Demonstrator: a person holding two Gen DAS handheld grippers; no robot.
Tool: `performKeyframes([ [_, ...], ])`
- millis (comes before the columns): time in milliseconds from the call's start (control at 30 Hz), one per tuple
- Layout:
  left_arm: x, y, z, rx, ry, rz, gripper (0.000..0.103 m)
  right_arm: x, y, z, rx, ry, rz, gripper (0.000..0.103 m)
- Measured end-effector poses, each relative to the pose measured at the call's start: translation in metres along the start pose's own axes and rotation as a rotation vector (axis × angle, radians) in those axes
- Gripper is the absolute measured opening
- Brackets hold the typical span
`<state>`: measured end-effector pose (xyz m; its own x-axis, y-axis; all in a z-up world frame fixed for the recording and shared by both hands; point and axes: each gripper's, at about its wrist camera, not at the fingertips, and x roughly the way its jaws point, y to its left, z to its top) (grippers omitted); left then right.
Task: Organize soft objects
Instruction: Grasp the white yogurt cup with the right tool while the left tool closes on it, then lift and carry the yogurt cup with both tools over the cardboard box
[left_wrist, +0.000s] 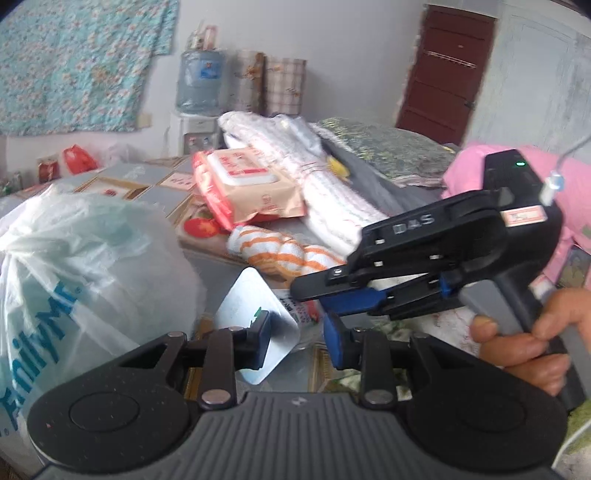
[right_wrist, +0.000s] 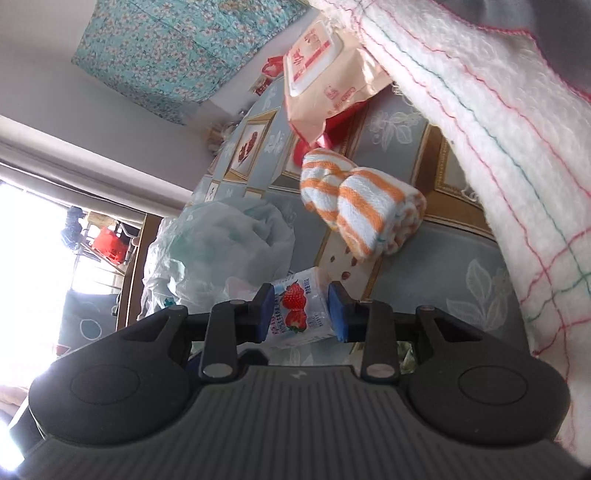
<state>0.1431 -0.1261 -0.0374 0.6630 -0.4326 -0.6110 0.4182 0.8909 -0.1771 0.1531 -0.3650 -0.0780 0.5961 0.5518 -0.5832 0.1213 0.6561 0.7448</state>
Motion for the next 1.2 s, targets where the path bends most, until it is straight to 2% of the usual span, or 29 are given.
performKeyframes([
  [133, 0.003, -0.013, 0.002, 0.054, -0.016, -0.016, 0.032, -0.004, 0.005, 0.0, -0.048, -0.035, -0.041, 0.034],
  [267, 0.014, -0.02, 0.004, 0.059, -0.011, -0.079, 0.031, -0.011, 0.008, 0.002, -0.086, -0.082, -0.093, 0.034],
  [467, 0.027, -0.034, 0.009, 0.124, -0.045, -0.046, 0.036, -0.021, -0.004, 0.007, -0.064, -0.123, -0.1, 0.034],
  [633, 0.023, -0.026, 0.01, 0.102, -0.038, -0.036, 0.075, -0.029, -0.013, 0.01, -0.044, -0.164, -0.057, 0.035],
  [667, 0.021, -0.023, 0.01, 0.098, -0.028, -0.037, 0.076, -0.03, -0.014, 0.011, -0.038, -0.176, -0.047, 0.035],
  [767, 0.017, -0.016, 0.01, 0.083, -0.015, -0.029, 0.077, -0.034, -0.015, 0.011, -0.033, -0.204, -0.004, 0.042],
  [900, 0.023, -0.012, 0.014, 0.082, 0.0, 0.019, 0.077, -0.038, -0.009, 0.012, -0.054, -0.225, 0.015, 0.044],
  [1067, 0.045, -0.014, 0.013, 0.11, 0.114, -0.005, 0.077, -0.028, -0.005, 0.011, -0.062, -0.164, 0.035, 0.044],
  [1200, 0.056, -0.016, 0.011, 0.112, 0.136, -0.001, 0.076, -0.02, -0.003, 0.008, -0.074, -0.127, 0.046, 0.044],
])
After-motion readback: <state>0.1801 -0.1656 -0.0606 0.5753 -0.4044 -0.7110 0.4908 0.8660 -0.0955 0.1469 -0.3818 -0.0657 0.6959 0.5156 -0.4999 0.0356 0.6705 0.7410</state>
